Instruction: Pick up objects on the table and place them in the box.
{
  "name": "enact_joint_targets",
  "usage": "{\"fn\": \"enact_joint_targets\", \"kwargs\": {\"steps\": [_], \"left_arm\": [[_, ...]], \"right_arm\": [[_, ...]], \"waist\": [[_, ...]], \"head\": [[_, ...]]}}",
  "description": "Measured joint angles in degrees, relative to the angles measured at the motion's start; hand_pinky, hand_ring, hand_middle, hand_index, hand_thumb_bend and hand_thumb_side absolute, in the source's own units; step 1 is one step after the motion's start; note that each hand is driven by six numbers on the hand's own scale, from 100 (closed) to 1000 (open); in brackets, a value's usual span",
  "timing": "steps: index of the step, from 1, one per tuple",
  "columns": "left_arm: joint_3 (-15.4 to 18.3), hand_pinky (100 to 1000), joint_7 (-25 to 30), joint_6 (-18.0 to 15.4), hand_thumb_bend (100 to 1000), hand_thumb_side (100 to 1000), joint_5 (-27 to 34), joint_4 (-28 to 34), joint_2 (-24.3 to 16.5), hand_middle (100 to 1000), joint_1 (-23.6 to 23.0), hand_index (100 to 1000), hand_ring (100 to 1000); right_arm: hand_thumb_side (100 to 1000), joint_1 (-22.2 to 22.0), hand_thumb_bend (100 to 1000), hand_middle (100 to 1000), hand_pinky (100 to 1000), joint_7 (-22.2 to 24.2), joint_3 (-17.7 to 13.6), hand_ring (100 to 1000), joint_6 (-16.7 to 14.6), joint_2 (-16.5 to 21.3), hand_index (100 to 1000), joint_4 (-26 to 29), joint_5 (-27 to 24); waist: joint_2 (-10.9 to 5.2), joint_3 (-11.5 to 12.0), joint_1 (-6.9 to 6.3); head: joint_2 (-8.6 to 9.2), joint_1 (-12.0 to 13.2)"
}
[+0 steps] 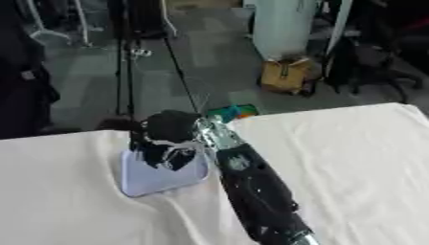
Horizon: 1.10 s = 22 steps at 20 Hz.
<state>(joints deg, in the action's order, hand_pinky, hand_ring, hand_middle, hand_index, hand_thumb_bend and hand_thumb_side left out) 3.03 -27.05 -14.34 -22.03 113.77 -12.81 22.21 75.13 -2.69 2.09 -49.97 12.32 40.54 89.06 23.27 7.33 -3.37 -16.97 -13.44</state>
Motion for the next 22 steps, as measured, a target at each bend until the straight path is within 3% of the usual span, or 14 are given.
{"fn": "enact_joint_targets", "kwargs": {"steps": [10, 12, 14, 15, 16, 22], "left_arm": [[-0.2, 1000, 0.0, -0.5, 100, 1000, 0.0, 0.0, 0.4, 1000, 0.5, 904, 1000], [-0.2, 1000, 0.0, -0.5, 100, 1000, 0.0, 0.0, 0.4, 1000, 0.5, 904, 1000], [-0.2, 1000, 0.0, -0.5, 100, 1000, 0.0, 0.0, 0.4, 1000, 0.5, 904, 1000], [-0.2, 1000, 0.0, -0.5, 100, 1000, 0.0, 0.0, 0.4, 1000, 0.5, 904, 1000], [-0.2, 1000, 0.0, -0.5, 100, 1000, 0.0, 0.0, 0.4, 1000, 0.5, 904, 1000], [-0.2, 1000, -0.1, -0.3, 100, 1000, 0.0, 0.0, 0.4, 1000, 0.4, 904, 1000]], "right_arm": [[100, 0.0, 100, 300, 100, -5.0, -0.9, 207, 1.0, 1.1, 303, -1.6, 5.0], [100, 0.0, 100, 415, 126, -4.9, -0.8, 322, 0.7, 1.1, 372, -2.2, 6.2], [100, 0.0, 100, 437, 230, -4.2, -0.6, 354, 0.0, 1.1, 408, -2.7, 7.4], [100, 0.0, 100, 488, 372, -3.7, -0.5, 414, -0.4, 1.1, 473, -2.9, 8.0], [100, 0.0, 100, 527, 440, -3.0, -0.4, 460, -0.8, 1.1, 515, -3.2, 8.7], [188, 0.6, 100, 649, 673, 2.3, 0.2, 640, -1.9, 1.0, 623, -4.9, 10.3]], "waist": [[0.88, 0.8, 0.27], [0.88, 0.7, 0.27], [0.88, 0.4, 0.26], [0.88, 0.4, 0.25], [0.88, 0.3, 0.25], [0.83, -0.2, 0.10]], "head": [[0.52, -1.9], [0.51, -1.9], [0.51, -1.9], [0.51, -1.9], [0.51, -1.8], [0.40, -1.6]]}}
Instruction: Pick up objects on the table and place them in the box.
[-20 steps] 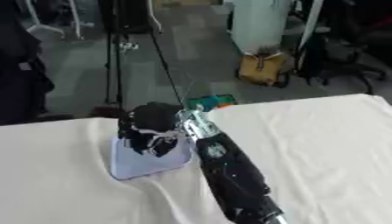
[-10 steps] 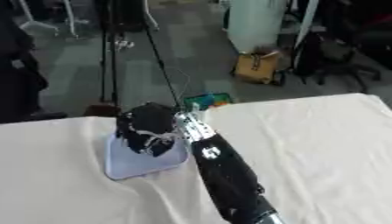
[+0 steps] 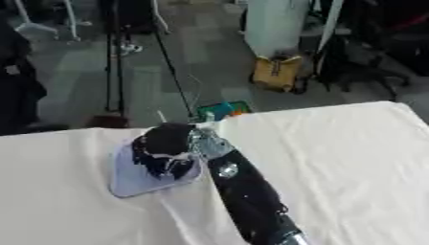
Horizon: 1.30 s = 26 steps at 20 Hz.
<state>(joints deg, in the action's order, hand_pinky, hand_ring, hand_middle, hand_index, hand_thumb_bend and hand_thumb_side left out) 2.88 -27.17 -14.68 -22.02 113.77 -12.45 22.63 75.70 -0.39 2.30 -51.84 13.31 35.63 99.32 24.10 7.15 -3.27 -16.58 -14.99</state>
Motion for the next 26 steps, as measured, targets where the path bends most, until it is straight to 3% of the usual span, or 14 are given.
{"fn": "enact_joint_targets", "kwargs": {"steps": [6, 8, 18, 19, 20, 21, 24, 25, 26], "left_arm": [[0.0, 1000, 0.0, 0.2, 100, 1000, 0.0, 0.0, 0.0, 1000, 0.0, 904, 1000], [0.0, 1000, 0.0, 0.2, 100, 1000, 0.0, 0.0, 0.0, 1000, 0.0, 904, 1000], [0.0, 1000, 0.1, 0.3, 100, 1000, 0.0, 0.0, 0.0, 1000, -0.4, 905, 1000], [0.0, 1000, 0.1, 0.3, 100, 1000, 0.0, 0.0, 0.0, 1000, -0.5, 904, 1000], [0.0, 1000, 0.1, 0.3, 100, 1000, 0.0, 0.0, 0.0, 1000, -0.5, 904, 1000], [0.0, 1000, 0.1, 0.3, 100, 1000, 0.0, 0.0, 0.0, 1000, -0.5, 904, 1000], [0.0, 1000, 0.2, 0.4, 100, 1000, 0.1, 0.0, 0.0, 1000, -0.5, 904, 1000], [0.0, 1000, 0.2, 0.4, 100, 1000, 0.1, 0.0, 0.0, 1000, -0.6, 904, 1000], [0.0, 1000, 0.2, 0.4, 100, 1000, 0.1, 0.0, 0.0, 1000, -0.6, 904, 1000]], "right_arm": [[201, 0.4, 100, 682, 728, 3.9, 0.3, 688, -0.1, 0.0, 637, -0.3, -2.1], [200, 0.4, 100, 694, 785, 4.4, 0.4, 722, -0.1, -0.1, 648, -0.1, -3.1], [206, 0.4, 100, 753, 864, 2.5, 1.7, 818, -0.2, -0.5, 716, 1.4, -7.7], [278, 0.4, 100, 777, 884, 2.0, 1.8, 857, -0.2, -0.5, 749, 1.7, -8.1], [278, 0.4, 100, 777, 884, 1.5, 2.0, 857, -0.2, -0.5, 749, 2.0, -8.5], [420, 0.5, 100, 810, 911, 0.9, 2.1, 899, -0.2, -0.5, 791, 2.2, -8.9], [446, 0.6, 100, 816, 916, -0.8, 2.6, 906, -0.2, -0.5, 795, 2.8, -9.4], [517, 0.7, 100, 846, 950, -1.3, 2.7, 935, -0.2, -0.5, 805, 3.0, -9.4], [516, 0.9, 100, 846, 951, -1.8, 2.8, 935, -0.1, -0.5, 805, 3.1, -9.4]], "waist": [[-0.05, -0.1, 0.02], [-0.05, -0.2, 0.02], [-0.39, -0.5, 0.04], [-0.51, -0.5, 0.04], [-0.55, -0.6, 0.05], [-0.56, -0.7, 0.06], [-0.81, -0.8, 0.05], [-0.90, -0.8, 0.05], [-1.00, -0.8, 0.05]], "head": [[0.00, 0.2], [0.00, 0.2], [0.00, 0.2], [0.00, 0.2], [0.00, 0.2], [0.00, 0.2], [0.00, 0.2], [0.00, 0.2], [0.00, 0.2]]}}
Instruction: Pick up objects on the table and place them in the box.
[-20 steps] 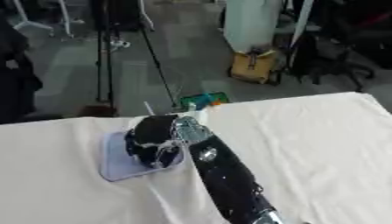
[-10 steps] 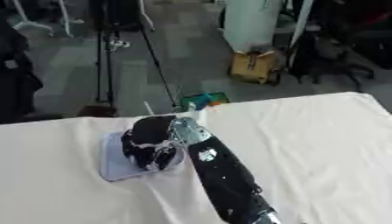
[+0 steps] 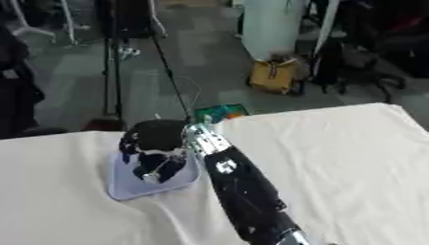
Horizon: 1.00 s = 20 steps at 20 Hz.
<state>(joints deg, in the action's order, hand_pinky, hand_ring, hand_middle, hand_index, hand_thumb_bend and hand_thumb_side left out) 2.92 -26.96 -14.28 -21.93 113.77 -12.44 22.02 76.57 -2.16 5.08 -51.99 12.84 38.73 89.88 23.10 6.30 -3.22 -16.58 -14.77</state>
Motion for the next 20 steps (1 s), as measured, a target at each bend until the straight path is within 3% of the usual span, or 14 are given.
{"fn": "enact_joint_targets", "kwargs": {"steps": [3, 9, 12, 16, 20], "left_arm": [[0.1, 1000, 0.1, 0.1, 100, 1000, 0.0, 0.0, 0.0, 1000, -0.4, 904, 1000], [0.1, 1000, 0.0, 0.1, 100, 1000, 0.0, 0.0, 0.0, 1000, -0.5, 904, 1000], [0.2, 1000, -0.1, 0.2, 100, 1000, 0.0, 0.0, 0.0, 1000, -0.9, 903, 1000], [0.4, 1000, -0.3, 0.4, 100, 1000, -0.2, 0.0, 0.0, 1000, -1.5, 903, 1000], [0.5, 998, -0.4, 0.6, 100, 997, -0.3, 0.0, 0.0, 1000, -2.0, 903, 1000]], "right_arm": [[482, 0.1, 100, 857, 962, -1.1, 0.3, 948, 0.0, 0.0, 809, 0.4, 0.4], [497, 0.6, 100, 873, 966, -2.8, 0.6, 956, 0.0, 0.0, 823, 0.4, 2.3], [452, 0.6, 100, 875, 961, -3.5, 0.4, 951, 0.0, 0.0, 829, 0.4, 2.2], [442, 0.6, 100, 884, 964, -4.0, 0.7, 958, 0.0, 0.4, 848, 2.3, -0.8], [460, -0.7, 100, 884, 959, -3.5, 2.1, 954, 0.0, 1.6, 891, 7.9, -6.8]], "waist": [[-0.45, -0.3, 0.03], [-1.18, -1.1, 0.10], [-1.75, -1.4, -0.03], [-2.90, -2.4, -0.23], [-4.42, -3.4, -0.35]], "head": [[-0.06, 0.1], [-1.04, 0.5], [-1.58, 0.9], [-3.14, 2.4], [-5.04, 5.1]]}}
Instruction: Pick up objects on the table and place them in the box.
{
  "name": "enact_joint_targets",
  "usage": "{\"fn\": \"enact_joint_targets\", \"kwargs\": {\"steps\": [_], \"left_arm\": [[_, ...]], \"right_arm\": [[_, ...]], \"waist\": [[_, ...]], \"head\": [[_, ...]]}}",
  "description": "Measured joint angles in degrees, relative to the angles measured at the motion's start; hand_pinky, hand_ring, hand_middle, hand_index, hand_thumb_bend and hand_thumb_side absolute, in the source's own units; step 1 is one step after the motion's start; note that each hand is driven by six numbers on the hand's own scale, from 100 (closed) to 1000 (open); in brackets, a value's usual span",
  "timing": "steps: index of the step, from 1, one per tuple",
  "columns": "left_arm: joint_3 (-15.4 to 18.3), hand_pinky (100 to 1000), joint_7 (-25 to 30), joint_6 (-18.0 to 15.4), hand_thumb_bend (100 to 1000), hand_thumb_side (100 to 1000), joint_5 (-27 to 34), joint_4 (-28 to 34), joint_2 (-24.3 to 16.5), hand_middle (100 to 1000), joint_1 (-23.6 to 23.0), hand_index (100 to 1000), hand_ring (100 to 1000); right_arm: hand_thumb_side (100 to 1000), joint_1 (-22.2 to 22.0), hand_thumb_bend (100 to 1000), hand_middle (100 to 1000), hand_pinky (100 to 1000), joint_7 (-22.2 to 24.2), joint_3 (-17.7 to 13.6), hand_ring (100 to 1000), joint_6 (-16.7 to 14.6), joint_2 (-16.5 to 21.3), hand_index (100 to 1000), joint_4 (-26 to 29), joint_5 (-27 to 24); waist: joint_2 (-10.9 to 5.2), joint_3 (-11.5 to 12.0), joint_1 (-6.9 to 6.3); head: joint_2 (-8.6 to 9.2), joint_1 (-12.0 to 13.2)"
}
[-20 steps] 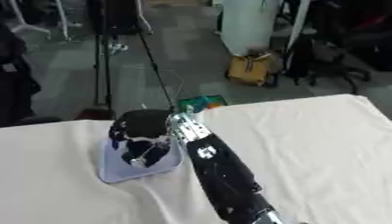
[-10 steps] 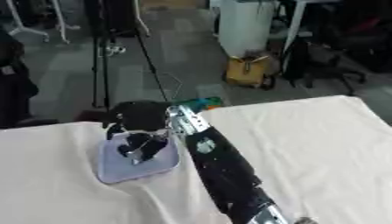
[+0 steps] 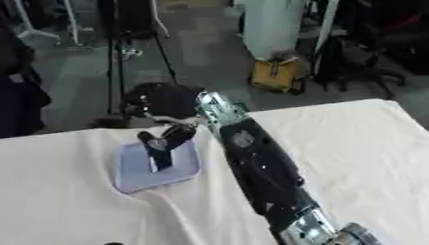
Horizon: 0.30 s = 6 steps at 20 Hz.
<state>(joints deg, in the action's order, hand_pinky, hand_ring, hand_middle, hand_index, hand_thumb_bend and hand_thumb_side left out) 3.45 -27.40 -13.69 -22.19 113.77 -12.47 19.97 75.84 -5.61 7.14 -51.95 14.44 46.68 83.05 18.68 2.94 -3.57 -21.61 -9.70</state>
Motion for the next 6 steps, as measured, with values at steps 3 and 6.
{"fn": "enact_joint_targets", "kwargs": {"steps": [3, 6], "left_arm": [[0.1, 992, 0.0, 0.1, 100, 986, -0.2, 0.0, 0.0, 1000, -0.4, 905, 1000], [0.3, 987, 0.0, 0.2, 100, 977, -0.5, 0.0, 0.0, 1000, -0.6, 907, 1000]], "right_arm": [[513, -2.2, 100, 889, 948, 1.7, 0.7, 946, 0.2, 1.2, 948, 5.3, -5.1], [574, -5.2, 100, 899, 936, 4.4, 1.6, 936, 1.9, 2.8, 974, 11.2, -11.3]], "waist": [[-1.10, -0.6, -0.28], [-1.99, -1.2, -0.56]], "head": [[-1.50, 2.0], [-2.99, 3.7]]}}
